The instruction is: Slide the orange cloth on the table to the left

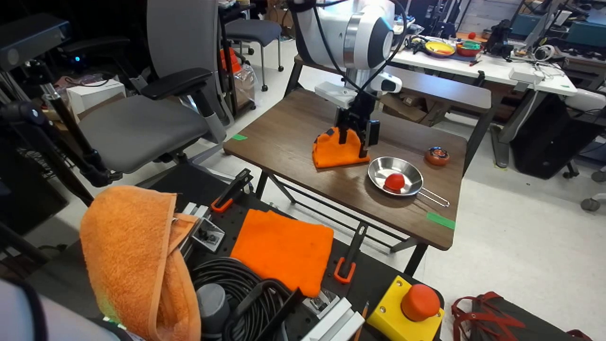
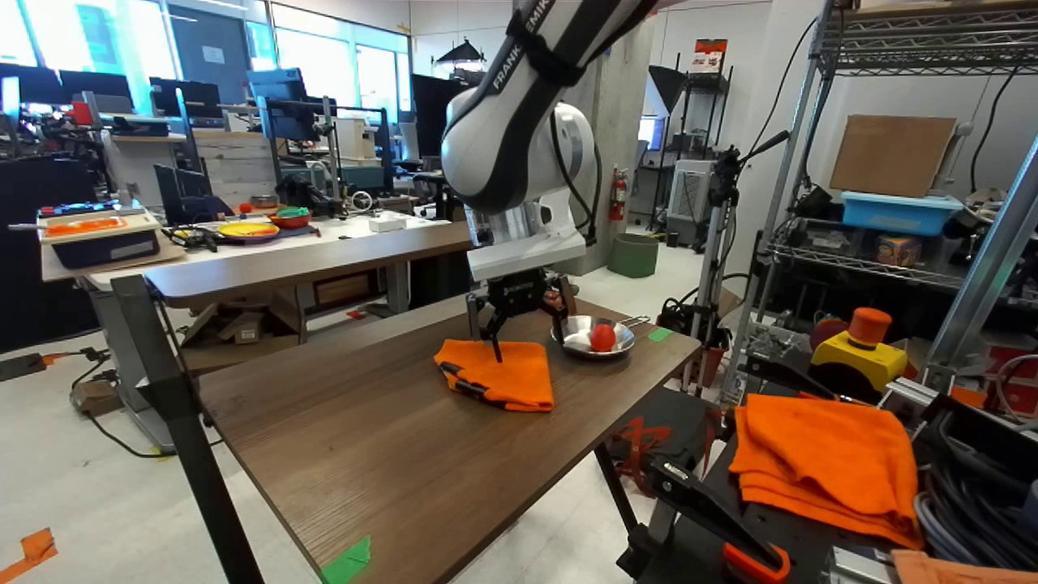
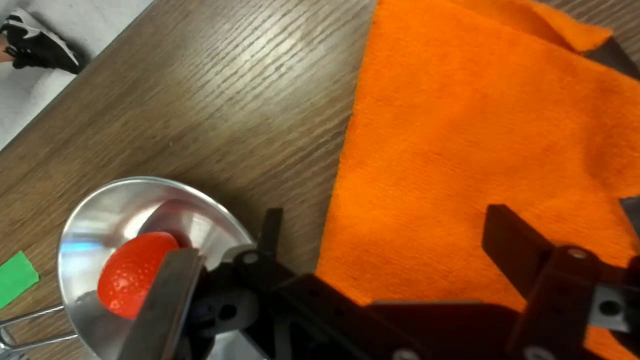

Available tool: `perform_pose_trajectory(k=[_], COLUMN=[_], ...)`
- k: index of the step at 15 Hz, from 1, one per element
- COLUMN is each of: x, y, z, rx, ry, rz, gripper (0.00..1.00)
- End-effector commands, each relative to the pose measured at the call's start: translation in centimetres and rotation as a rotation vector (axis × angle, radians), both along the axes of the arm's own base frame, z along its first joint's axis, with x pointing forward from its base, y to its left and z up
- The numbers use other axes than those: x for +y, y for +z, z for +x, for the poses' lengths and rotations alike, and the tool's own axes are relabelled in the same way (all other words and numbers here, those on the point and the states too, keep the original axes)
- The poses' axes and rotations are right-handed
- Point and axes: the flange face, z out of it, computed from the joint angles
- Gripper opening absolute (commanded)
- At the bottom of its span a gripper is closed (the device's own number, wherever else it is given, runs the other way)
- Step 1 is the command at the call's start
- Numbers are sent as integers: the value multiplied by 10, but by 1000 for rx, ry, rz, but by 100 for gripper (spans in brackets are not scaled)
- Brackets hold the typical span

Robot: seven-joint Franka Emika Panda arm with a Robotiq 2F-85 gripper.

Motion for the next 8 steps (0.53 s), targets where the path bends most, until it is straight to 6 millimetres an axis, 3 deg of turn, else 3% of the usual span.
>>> perform_pose_trajectory(k=[1,5,8], x=[8,54,95], y=[-26,-37,-19], z=[16,23,19], rx=[47,130,238], ry=[-29,-31,29], rz=[-58,-15,128], gripper=[100,100,100])
